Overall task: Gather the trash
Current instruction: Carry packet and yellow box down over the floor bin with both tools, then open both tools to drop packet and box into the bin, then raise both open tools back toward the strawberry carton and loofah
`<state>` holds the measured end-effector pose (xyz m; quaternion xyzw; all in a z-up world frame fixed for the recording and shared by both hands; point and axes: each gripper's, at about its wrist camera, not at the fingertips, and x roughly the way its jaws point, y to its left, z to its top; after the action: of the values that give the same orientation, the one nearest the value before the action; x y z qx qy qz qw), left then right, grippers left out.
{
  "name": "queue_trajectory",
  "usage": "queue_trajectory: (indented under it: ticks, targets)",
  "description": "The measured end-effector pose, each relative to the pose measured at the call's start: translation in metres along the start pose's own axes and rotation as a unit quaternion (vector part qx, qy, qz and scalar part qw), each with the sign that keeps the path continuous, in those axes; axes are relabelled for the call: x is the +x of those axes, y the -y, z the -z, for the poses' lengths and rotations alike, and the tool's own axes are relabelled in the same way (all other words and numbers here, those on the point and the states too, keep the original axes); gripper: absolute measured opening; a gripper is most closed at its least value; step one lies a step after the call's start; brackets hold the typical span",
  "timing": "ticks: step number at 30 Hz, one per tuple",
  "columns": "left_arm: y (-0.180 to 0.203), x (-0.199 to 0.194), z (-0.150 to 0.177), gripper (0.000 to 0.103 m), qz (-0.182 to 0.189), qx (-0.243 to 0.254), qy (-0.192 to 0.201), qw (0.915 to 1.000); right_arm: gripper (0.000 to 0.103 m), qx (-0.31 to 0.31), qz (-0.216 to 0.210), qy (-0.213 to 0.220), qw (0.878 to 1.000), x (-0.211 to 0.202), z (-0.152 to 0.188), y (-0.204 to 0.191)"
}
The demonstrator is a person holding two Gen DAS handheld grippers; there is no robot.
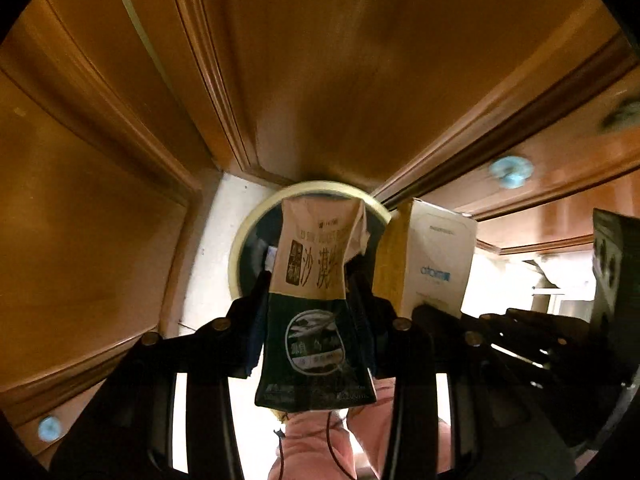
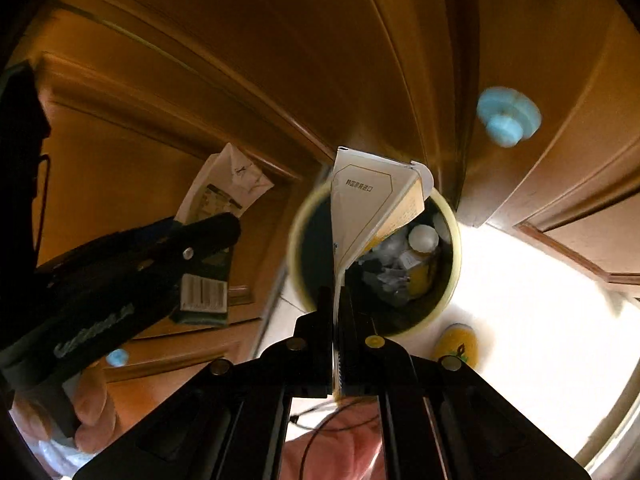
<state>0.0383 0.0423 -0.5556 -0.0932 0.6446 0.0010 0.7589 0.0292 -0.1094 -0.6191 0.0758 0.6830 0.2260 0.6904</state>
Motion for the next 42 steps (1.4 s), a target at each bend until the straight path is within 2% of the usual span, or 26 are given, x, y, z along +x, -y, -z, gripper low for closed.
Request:
queue_trajectory:
  ticks: [5,6,7,8,9,10,17,23,28,32,36,42]
  targets:
    - [-0.015,0.044,0.002,0.053,-0.001,-0.005,-0.026,0.9996,0.003,-0.023,0.016,-0.021,0.999,0.057,0.003,0.016]
    - [-0.022,0.051,0.002,0.060,0.000,-0.006,-0.033,0.9994,0.008,-0.025,0.020,-0.028,0.999,0.064,-0.007,0.016]
    - [-0.023,0.057,0.002,0.061,0.001,-0.007,-0.040,0.9992,0.023,-0.027,0.024,-0.033,0.999,0.070,-0.007,0.018]
    - [-0.025,0.063,0.003,0.061,0.002,-0.009,-0.048,0.9988,0.035,-0.028,0.031,-0.033,0.999,0.074,-0.008,0.023]
    - [-0.029,0.069,0.004,0.061,0.001,-0.013,-0.058,0.9982,0.054,-0.031,0.037,-0.025,0.999,0.075,-0.008,0.025]
    - [-0.029,0.073,0.004,0.061,-0.001,-0.016,-0.062,0.9980,0.064,-0.035,0.041,-0.016,0.998,0.077,-0.008,0.023]
    - [-0.032,0.074,0.007,0.061,-0.016,-0.025,-0.061,0.9977,0.066,-0.055,0.052,-0.014,0.997,0.075,0.000,0.021]
    - [-0.029,0.052,0.010,0.061,-0.020,-0.023,-0.061,0.9977,0.066,-0.047,0.066,-0.013,0.997,0.058,0.006,0.003]
    - [-0.024,0.008,0.012,0.061,-0.024,-0.028,-0.063,0.9973,0.066,-0.032,0.067,-0.016,0.997,0.021,0.013,-0.008]
    - [-0.014,-0.049,0.013,0.061,-0.033,-0.029,-0.061,0.9971,0.066,-0.029,0.069,-0.017,0.997,-0.028,0.015,-0.028]
    - [-0.004,-0.116,0.011,0.061,-0.032,-0.026,-0.050,0.9979,0.066,-0.034,0.080,0.000,0.996,-0.095,0.014,-0.055]
    - [0.018,-0.238,0.001,0.061,-0.024,0.002,-0.001,0.9997,0.066,-0.026,0.084,0.041,0.995,-0.213,0.013,-0.096]
